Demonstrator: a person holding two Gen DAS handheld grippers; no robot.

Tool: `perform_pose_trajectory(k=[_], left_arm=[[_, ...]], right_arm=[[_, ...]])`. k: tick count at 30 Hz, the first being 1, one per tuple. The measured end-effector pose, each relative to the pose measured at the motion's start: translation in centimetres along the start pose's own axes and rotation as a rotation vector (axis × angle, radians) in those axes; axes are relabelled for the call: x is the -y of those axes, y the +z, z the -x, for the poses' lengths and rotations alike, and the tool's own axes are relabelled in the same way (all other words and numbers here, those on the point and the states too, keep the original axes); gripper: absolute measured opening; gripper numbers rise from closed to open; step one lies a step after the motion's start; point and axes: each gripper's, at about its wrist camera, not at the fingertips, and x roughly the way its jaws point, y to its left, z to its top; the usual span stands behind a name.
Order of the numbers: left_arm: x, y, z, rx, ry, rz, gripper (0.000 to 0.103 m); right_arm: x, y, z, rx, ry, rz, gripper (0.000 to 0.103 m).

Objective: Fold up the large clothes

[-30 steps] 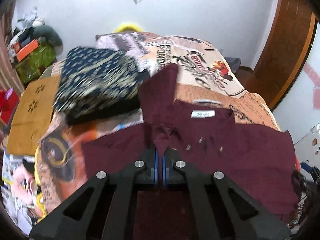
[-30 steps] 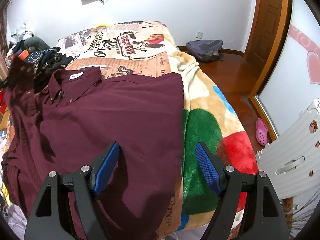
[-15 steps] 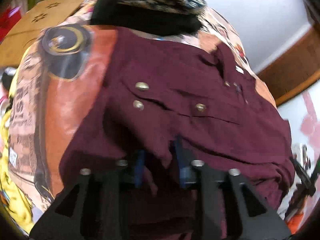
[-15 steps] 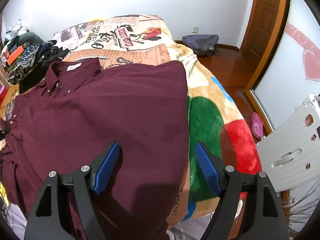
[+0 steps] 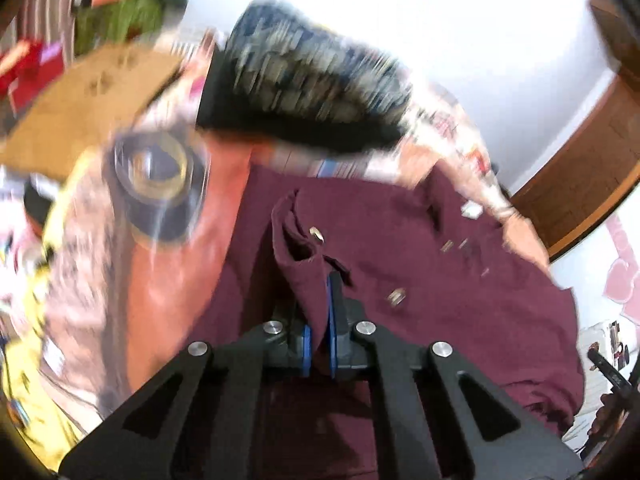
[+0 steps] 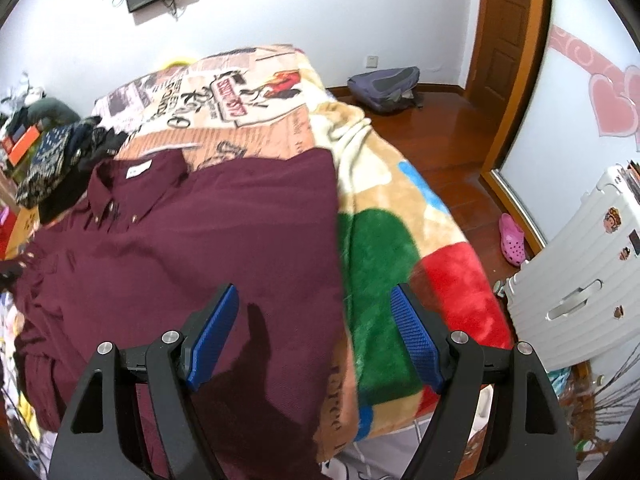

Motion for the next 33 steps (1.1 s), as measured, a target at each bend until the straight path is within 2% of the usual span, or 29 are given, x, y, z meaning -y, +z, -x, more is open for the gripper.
perform_pose_trajectory(k=[3, 6, 8, 12, 14, 16, 18, 21, 25, 27, 28, 29, 33], left_arm=[[1.2, 1.7, 2.7, 0.097, 0.018, -0.069, 0.005], [0.9, 1.2, 2.9, 0.112, 0.088, -0.11, 0.005], [0.2, 0.1, 1.2, 0.055, 0.131, -0.128, 0.009], [-2.1, -3.0, -3.0, -0.118, 0.234, -0.153, 0.019], [-3.4, -4.6, -4.6, -0.194, 0.275, -0.148, 0.039], [-4.4, -5.3, -5.2, -0.225, 0.315, -0.154, 0.047], [-5.0, -5.4, -4.9, -0.224, 0.311, -0.153, 0.055], [-6.3, -4.3, -4.0, -0.247, 0.253, -0.114, 0.056], [-7.6, -1.6, -3.1, -0.234, 0.158, -0.06, 0.056], [-7.6, -0.6, -3.5, -0.228, 0.093, -0.063, 0.064], [-7.5, -0.3, -3.9, -0.226, 0.063, -0.071, 0.073], [-7.4, -0.2, -4.6, -0.232, 0.056, -0.089, 0.078], [-6.9, -0.8, -7.9, -0.277, 0.127, -0.144, 0.079]], right_arm=[[0.0, 0.1, -0.6, -0.021, 0.004, 0.001, 0.075], [-0.4, -0.3, -1.7, -0.047, 0.005, 0.014, 0.075], [-0.7, -0.9, -2.7, -0.075, 0.009, 0.027, 0.075], [-0.6, -1.6, -3.3, -0.086, 0.024, 0.02, 0.075], [-0.3, -1.4, -3.2, -0.089, 0.042, 0.005, 0.075], [-0.1, -1.2, -3.2, -0.098, 0.058, -0.006, 0.075], [0.1, -1.0, -3.1, -0.101, 0.072, -0.016, 0.075], [0.3, -0.7, -3.2, -0.103, 0.107, -0.025, 0.075], [0.7, 0.2, -3.6, -0.125, 0.151, -0.022, 0.075], [0.8, 0.8, -3.9, -0.134, 0.172, -0.023, 0.075], [0.8, 1.0, -4.0, -0.135, 0.179, -0.024, 0.075], [0.8, 1.2, -4.2, -0.136, 0.186, -0.023, 0.075], [0.8, 1.7, -5.5, -0.16, 0.212, -0.024, 0.075]])
